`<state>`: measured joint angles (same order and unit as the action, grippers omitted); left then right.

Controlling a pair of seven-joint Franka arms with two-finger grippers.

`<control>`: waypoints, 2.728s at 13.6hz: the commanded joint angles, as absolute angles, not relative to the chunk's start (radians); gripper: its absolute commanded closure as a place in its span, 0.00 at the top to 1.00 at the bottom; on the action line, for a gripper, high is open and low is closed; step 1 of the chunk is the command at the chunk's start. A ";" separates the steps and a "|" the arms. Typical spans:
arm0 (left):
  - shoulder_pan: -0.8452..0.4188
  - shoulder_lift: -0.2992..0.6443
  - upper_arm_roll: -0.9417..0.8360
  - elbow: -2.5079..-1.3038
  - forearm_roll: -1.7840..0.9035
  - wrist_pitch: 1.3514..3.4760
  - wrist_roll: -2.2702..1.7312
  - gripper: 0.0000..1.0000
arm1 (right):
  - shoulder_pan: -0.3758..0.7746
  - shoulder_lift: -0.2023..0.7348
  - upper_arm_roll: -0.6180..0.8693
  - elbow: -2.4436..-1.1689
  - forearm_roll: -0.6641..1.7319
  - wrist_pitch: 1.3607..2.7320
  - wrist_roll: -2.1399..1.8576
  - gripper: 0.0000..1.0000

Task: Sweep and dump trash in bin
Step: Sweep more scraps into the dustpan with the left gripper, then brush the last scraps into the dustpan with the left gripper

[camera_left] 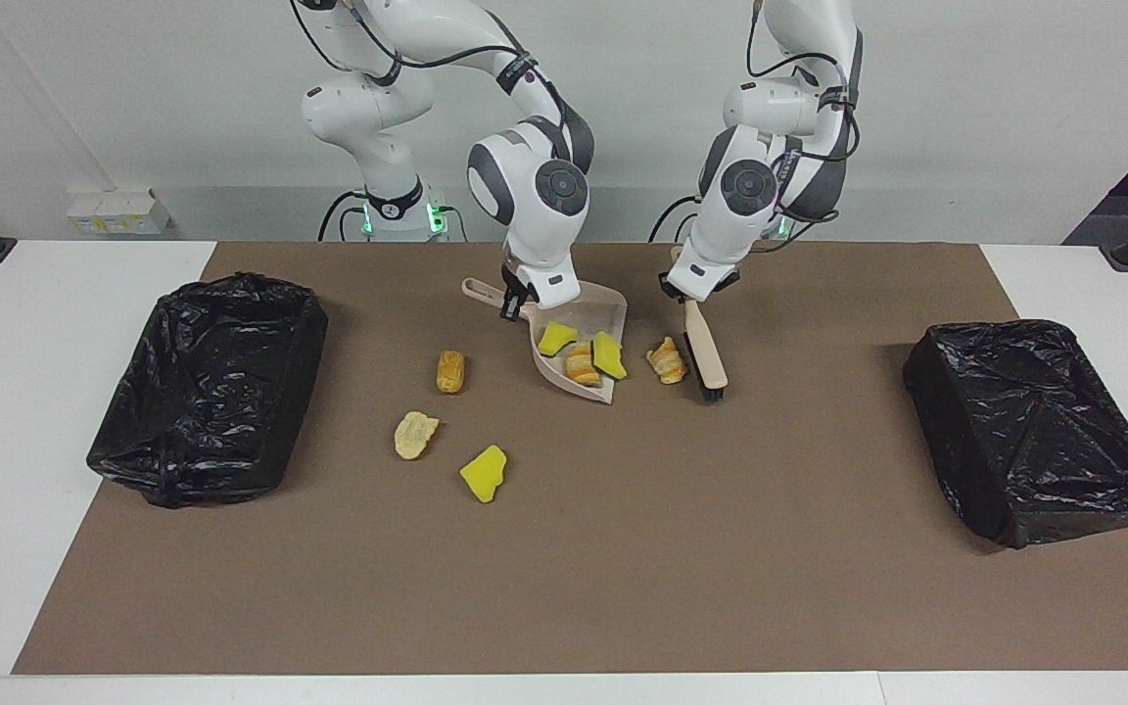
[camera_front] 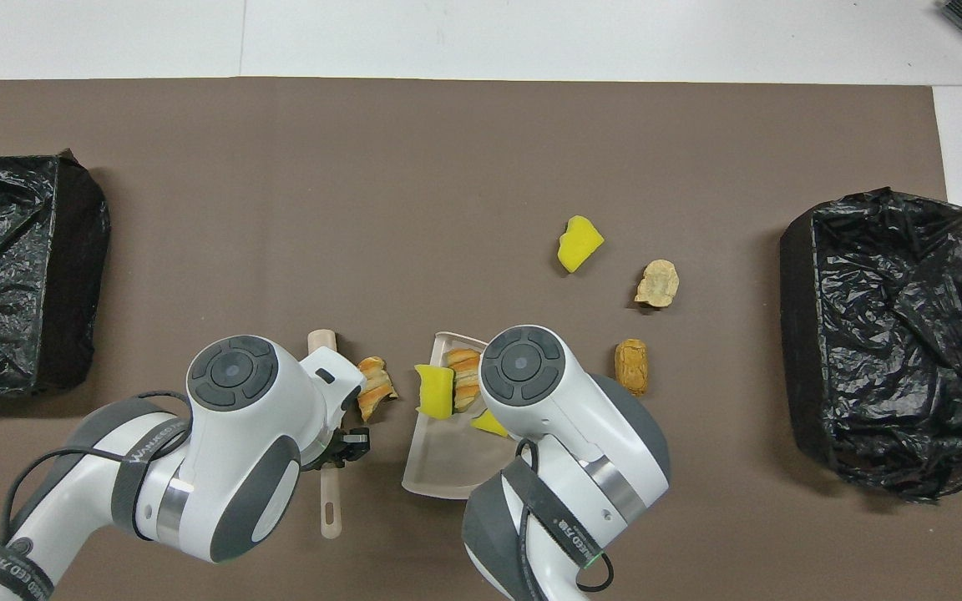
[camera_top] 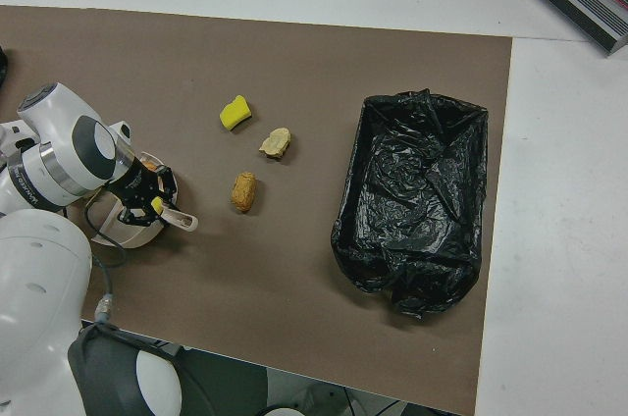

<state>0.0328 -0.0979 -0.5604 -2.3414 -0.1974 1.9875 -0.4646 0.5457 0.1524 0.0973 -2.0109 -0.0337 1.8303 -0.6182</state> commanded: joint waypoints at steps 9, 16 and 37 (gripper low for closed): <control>-0.205 -0.127 -0.611 -2.338 -0.209 2.126 -0.630 0.00 | 0.548 0.117 0.100 -2.104 0.064 1.813 -0.635 0.00; -0.275 -0.149 -0.612 -2.290 -0.218 1.993 -0.630 0.00 | 0.537 0.126 0.098 -2.102 0.109 1.852 -0.638 0.00; -0.164 -0.117 -0.515 -2.296 -0.258 1.986 -0.155 0.00 | 0.342 0.049 0.097 -2.086 0.072 1.798 -1.069 0.00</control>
